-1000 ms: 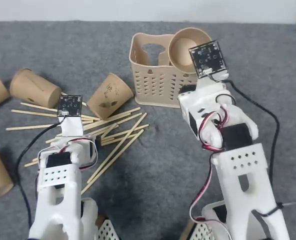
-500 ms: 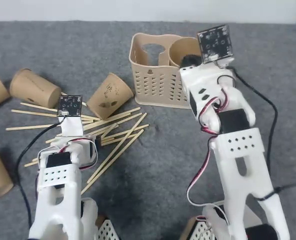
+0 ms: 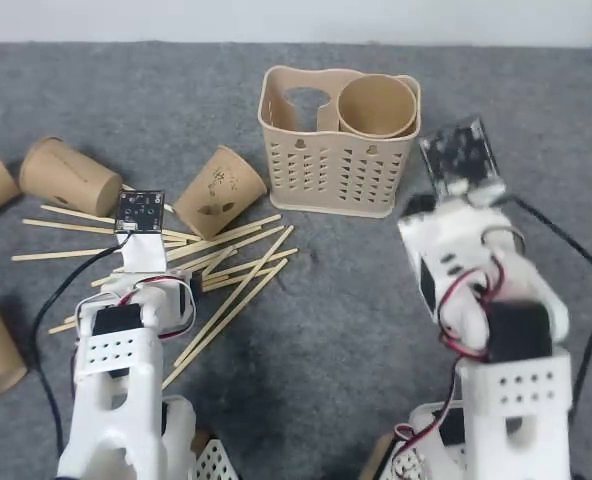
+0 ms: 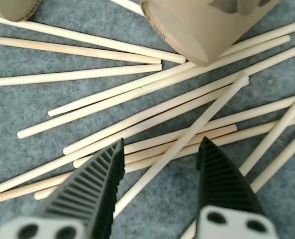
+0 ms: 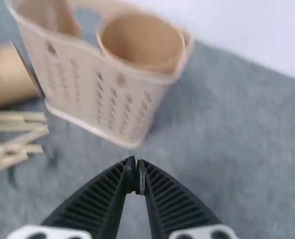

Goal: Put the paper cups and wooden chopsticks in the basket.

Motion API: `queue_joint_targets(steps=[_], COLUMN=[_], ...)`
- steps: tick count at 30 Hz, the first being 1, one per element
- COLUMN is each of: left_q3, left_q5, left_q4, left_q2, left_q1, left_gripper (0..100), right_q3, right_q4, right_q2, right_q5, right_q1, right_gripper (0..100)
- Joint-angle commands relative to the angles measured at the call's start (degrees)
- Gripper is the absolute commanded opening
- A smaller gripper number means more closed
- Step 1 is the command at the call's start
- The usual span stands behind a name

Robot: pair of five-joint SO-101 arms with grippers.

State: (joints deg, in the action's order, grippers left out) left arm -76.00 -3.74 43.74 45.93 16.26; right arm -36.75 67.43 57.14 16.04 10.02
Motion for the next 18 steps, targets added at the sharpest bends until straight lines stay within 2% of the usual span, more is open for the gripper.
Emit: queue_joint_targets(steps=[1,4,9,14,18], left_q3=[1.2,1.2,2.9,8.6,17.0], left_q5=[0.6,0.7,0.4,0.4,0.4], left_q4=[-1.3,-1.1,2.5,7.2,12.0], left_q2=[0.1,0.1,0.1,0.1,-0.6], left_q1=[-0.3,-0.2,0.0,6.8,11.3], left_gripper=[23,23,23,23,23], right_q3=[-8.0,-17.2,-35.3,-48.4,-49.1], right_q4=[0.6,-0.6,-13.2,-26.2,-28.1], right_q2=[6.1,8.5,9.7,9.7,9.9], right_q5=[4.9,8.0,8.1,3.0,3.1], right_q1=[-2.5,-3.8,-3.6,-3.6,-3.7], right_gripper=[0.7,0.7,0.7,0.7,0.7])
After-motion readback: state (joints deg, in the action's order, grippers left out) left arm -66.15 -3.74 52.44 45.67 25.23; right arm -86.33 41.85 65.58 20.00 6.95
